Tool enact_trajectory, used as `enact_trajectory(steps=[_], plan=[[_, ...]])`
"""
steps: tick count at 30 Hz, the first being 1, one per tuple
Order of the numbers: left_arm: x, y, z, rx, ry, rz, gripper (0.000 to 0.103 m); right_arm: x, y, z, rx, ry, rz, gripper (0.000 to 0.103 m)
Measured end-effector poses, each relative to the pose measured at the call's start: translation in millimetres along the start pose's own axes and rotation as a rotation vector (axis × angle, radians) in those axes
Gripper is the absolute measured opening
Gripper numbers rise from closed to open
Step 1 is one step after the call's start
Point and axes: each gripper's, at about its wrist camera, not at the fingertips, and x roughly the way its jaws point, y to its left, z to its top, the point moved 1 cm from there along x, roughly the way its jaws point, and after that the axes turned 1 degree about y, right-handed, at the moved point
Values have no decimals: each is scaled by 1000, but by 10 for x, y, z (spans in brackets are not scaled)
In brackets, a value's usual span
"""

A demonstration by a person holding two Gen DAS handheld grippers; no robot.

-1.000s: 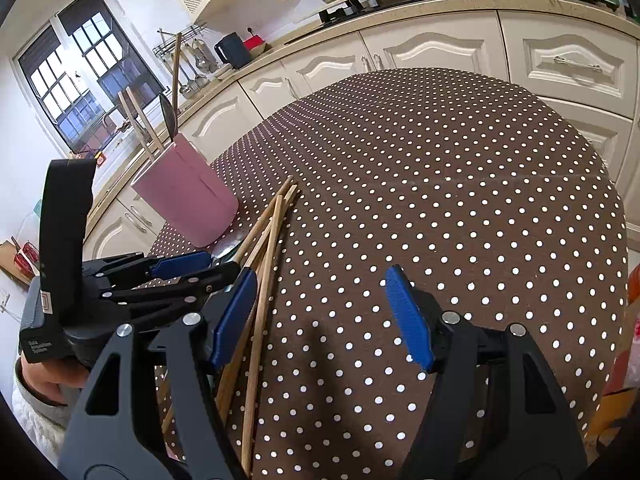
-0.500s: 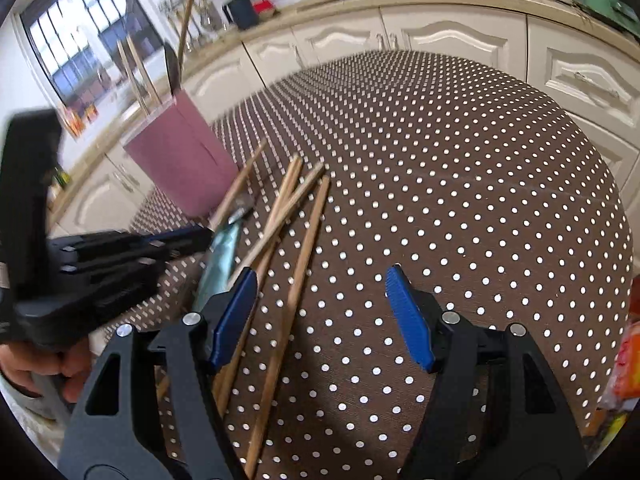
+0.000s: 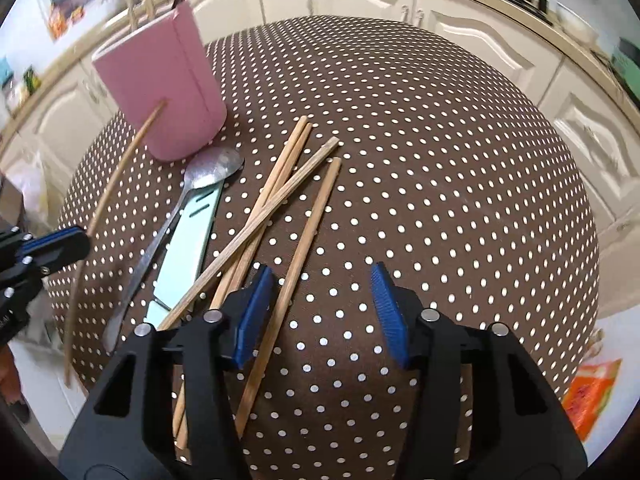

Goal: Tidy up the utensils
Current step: 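Grasp a wooden chopstick with the right tool while the left tool lifts its chopstick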

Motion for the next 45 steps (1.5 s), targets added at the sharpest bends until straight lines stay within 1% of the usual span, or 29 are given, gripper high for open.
enact_trajectory(steps=[3, 6, 8, 12, 14, 16, 18, 21, 24, 25, 29, 32, 36, 38, 39, 40, 42, 45], plan=[[-23, 182, -112, -34, 12, 16, 5, 32, -6, 69, -16, 20, -5, 23], [-5, 315, -134, -67, 18, 42, 5, 60, -47, 135, -15, 37, 4, 16], [9, 449, -150, -93, 32, 49, 5, 52, -88, 129, -17, 48, 10, 13], [92, 588, -131, -116, 74, 50, 5, 38, -217, 115, -10, 68, 33, 11], [133, 594, -63, -110, 91, 57, 7, 32, -212, 74, -7, 81, 46, 11], [228, 581, 35, -105, 131, 54, 8, 32, -250, 93, -4, 102, 60, 11], [294, 585, 136, -79, 136, 56, 8, 60, -282, 144, 0, 133, 75, 11], [345, 604, 242, -70, 152, 54, 7, 103, -300, 214, 2, 161, 83, 11], [383, 603, 317, -51, 144, 61, 6, 129, -331, 257, 8, 162, 80, 10], [380, 614, 327, -59, 139, 57, 6, 148, -342, 271, 12, 157, 80, 10], [356, 608, 269, -89, 93, 26, 6, 131, -419, 247, 42, 110, 90, 6], [278, 638, 207, -109, 60, -2, 6, 45, -494, 182, 46, 67, 72, 6], [97, 598, 142, -116, 5, -32, 6, -202, -565, 133, 59, -33, 88, 6], [-51, 591, 90, -119, -45, -64, 6, -371, -600, 137, 66, -105, 119, 6], [-138, 584, 72, -116, -79, -91, 6, -421, -629, 152, 67, -128, 128, 6], [-233, 562, 64, -104, -120, -131, 6, -521, -640, 160, 70, -169, 134, 6], [-353, 513, 48, -89, -175, -177, 6, -666, -636, 181, 71, -219, 167, 6], [-519, 450, 30, -65, -257, -210, 6, -895, -531, 168, 63, -284, 202, 6]])
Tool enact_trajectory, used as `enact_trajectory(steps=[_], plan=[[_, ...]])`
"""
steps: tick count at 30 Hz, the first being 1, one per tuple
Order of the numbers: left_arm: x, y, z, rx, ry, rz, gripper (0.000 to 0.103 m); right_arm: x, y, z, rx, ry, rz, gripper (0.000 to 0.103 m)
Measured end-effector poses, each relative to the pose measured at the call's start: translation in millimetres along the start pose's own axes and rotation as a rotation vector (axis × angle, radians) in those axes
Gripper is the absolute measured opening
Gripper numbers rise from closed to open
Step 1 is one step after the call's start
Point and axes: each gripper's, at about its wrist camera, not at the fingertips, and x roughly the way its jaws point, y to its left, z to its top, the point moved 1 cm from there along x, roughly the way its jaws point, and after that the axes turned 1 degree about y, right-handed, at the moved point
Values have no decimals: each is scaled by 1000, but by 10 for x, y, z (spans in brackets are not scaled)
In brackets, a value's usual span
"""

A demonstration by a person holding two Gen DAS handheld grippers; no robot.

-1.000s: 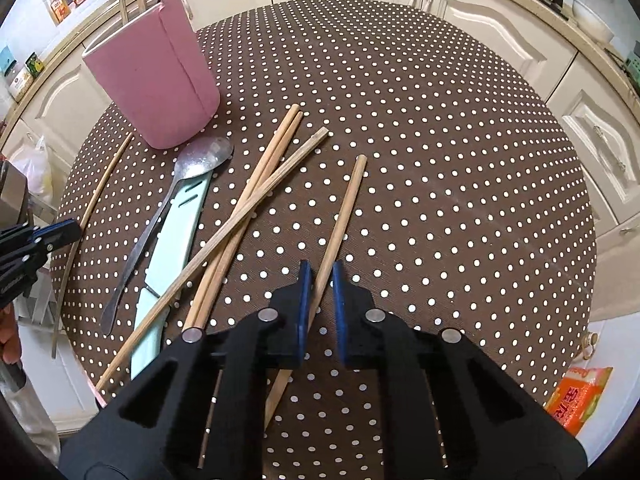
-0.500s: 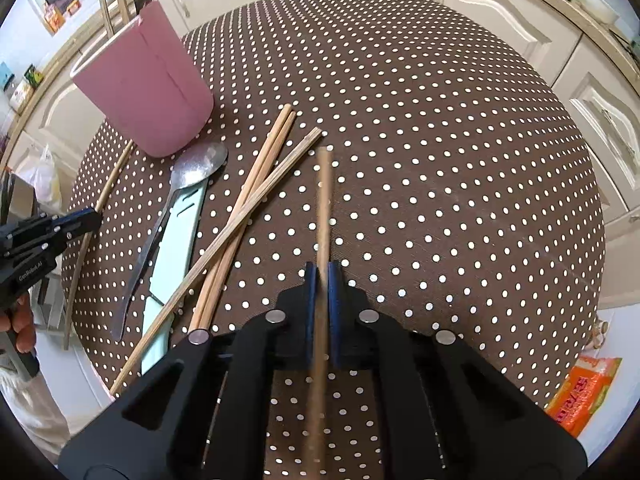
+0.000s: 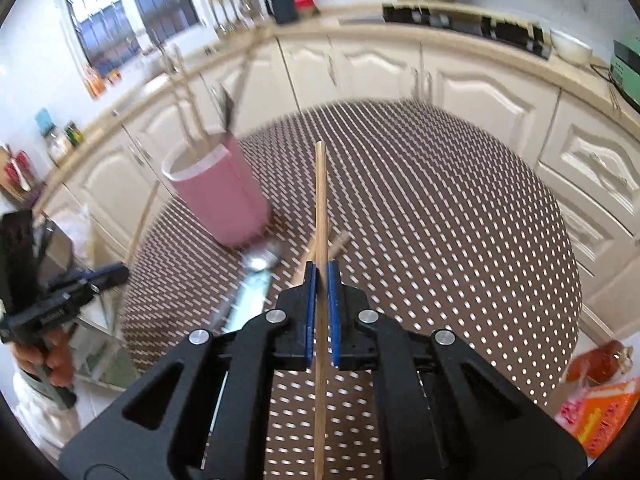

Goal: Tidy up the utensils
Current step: 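Grasp a wooden chopstick with the right tool while the left tool lifts its chopstick, then carry both chopsticks over the pink cup and drop them inside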

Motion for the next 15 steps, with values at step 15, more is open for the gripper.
enact_trajectory(steps=[15], plan=[[-346, -467, 576, 67, -382, -8, 6, -293, 803, 436, -36, -344, 164, 6]])
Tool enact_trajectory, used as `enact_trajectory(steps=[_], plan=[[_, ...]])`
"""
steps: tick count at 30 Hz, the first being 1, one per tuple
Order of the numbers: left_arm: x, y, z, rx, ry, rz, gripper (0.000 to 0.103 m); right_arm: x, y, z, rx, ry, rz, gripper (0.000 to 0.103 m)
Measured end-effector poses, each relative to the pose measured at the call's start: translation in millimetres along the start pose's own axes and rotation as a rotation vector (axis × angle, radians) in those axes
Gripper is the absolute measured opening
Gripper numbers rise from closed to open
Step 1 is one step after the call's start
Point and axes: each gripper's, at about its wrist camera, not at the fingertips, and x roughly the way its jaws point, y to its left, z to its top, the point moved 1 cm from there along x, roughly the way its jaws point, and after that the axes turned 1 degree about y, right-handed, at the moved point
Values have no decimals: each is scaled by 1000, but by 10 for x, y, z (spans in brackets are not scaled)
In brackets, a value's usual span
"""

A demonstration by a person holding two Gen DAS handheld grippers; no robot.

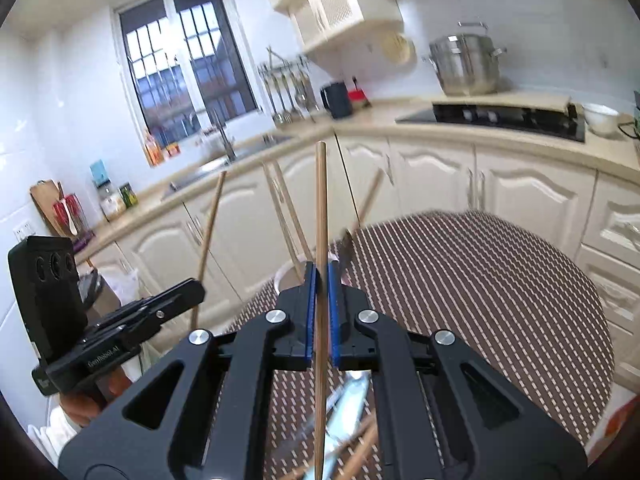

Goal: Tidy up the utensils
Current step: 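Carry both chopsticks over the pink cup and drop them inside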

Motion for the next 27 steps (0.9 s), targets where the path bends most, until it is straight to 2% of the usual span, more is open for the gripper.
enact_trajectory(steps=[4, 7, 12, 16, 23, 27], plan=[[93, -81, 239, 21, -102, 49, 6, 127, 27, 149, 17, -78, 18, 6], [210, -93, 400, 17, -151, 88, 6, 223, 65, 258, 20, -155, 28, 6], [406, -48, 635, 2, -259, 126, 6, 347, 143, 418, -5, -259, 18, 6], [488, 1, 698, -27, -377, 128, 6, 483, 104, 491, 0, -302, 5, 6], [741, 64, 600, 1, -453, 172, 6, 693, -49, 508, 34, -360, -3, 6], [881, 108, 556, 28, -452, 187, 6, 799, -64, 462, 20, -351, -8, 7]])
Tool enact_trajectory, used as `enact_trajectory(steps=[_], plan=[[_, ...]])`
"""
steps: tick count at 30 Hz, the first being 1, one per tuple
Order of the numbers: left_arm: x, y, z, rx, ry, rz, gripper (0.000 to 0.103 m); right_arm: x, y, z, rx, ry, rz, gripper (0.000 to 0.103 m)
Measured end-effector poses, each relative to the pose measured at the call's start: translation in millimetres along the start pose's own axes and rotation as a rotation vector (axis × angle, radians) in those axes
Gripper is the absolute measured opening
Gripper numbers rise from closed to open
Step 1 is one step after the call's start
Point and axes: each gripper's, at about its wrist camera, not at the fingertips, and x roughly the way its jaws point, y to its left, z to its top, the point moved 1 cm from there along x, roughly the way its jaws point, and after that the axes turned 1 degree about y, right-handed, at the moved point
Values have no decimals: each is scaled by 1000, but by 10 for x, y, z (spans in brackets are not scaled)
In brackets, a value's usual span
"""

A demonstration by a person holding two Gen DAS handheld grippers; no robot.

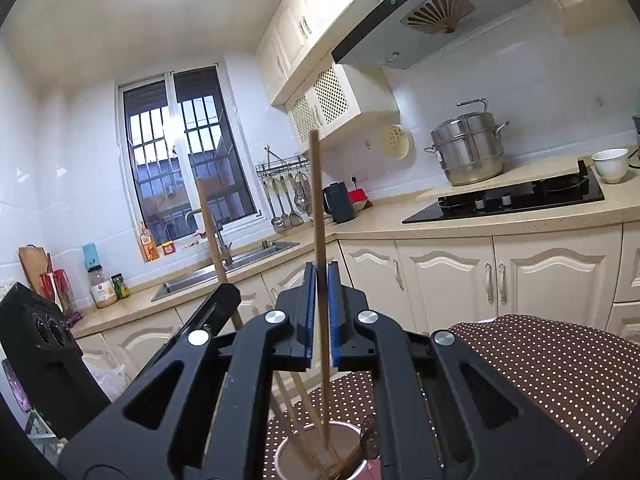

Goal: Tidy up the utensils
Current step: 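Carry both chopsticks over the pink cup and drop them inside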

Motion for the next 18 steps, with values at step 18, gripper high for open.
enact_trajectory(steps=[18], plan=[[-99, 195, -351, 14, 150, -7, 10, -31, -7, -266, -12, 100, -15, 7]])
